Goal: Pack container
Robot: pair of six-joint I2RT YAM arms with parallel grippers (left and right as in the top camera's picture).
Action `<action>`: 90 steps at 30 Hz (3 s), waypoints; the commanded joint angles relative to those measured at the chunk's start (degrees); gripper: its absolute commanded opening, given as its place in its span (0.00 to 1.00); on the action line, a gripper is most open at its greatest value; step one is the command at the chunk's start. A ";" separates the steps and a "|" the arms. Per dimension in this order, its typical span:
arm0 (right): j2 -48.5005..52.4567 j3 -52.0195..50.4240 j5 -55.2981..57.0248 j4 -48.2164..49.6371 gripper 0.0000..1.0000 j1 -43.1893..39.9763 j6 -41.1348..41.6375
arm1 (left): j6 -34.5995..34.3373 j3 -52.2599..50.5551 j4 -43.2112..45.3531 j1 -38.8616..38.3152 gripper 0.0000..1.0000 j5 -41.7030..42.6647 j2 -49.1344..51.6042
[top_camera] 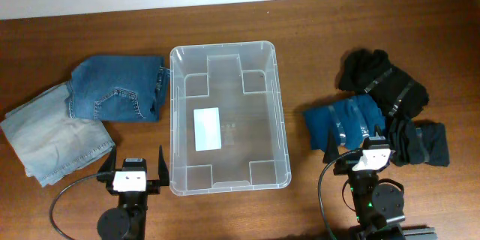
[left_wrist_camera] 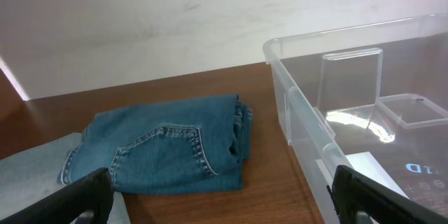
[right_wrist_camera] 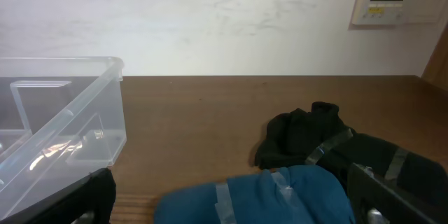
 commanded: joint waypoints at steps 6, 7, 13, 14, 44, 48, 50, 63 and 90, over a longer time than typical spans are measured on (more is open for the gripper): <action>-0.48 -0.46 0.13 -0.09 0.98 -0.26 0.07 | 0.92 -0.33 -0.04 -0.22 1.00 0.83 -0.55; -0.48 -0.46 0.13 -0.11 0.99 -0.26 0.04 | 0.92 -0.33 -0.04 -0.22 0.99 0.83 -0.55; -0.48 -0.46 0.13 -0.11 0.98 -0.26 0.04 | 0.92 -0.33 -0.04 -0.22 0.99 0.83 -0.55; -0.48 -0.46 0.13 -0.09 0.98 -0.26 0.04 | 0.92 -0.33 -0.04 -0.22 0.99 0.83 -0.55; -0.48 -0.46 0.13 -0.11 0.98 -0.26 0.04 | 0.94 -0.33 -0.04 -0.22 0.99 1.03 -0.55; -0.48 -0.46 0.07 -0.11 0.98 -0.22 0.07 | 0.70 -0.31 -0.02 -0.22 0.99 1.38 -0.55; -0.48 -0.46 0.11 -0.07 0.98 -0.22 0.07 | 0.17 -0.31 -0.04 -0.22 0.99 1.53 -0.55; 3.96 9.99 4.26 -9.90 0.98 -0.24 2.40 | -10.10 9.03 -3.93 -0.22 0.99 1.31 4.85; 57.18 47.82 -22.64 -49.53 0.98 -22.75 37.18 | -10.08 60.61 -32.35 -0.22 0.99 0.17 64.08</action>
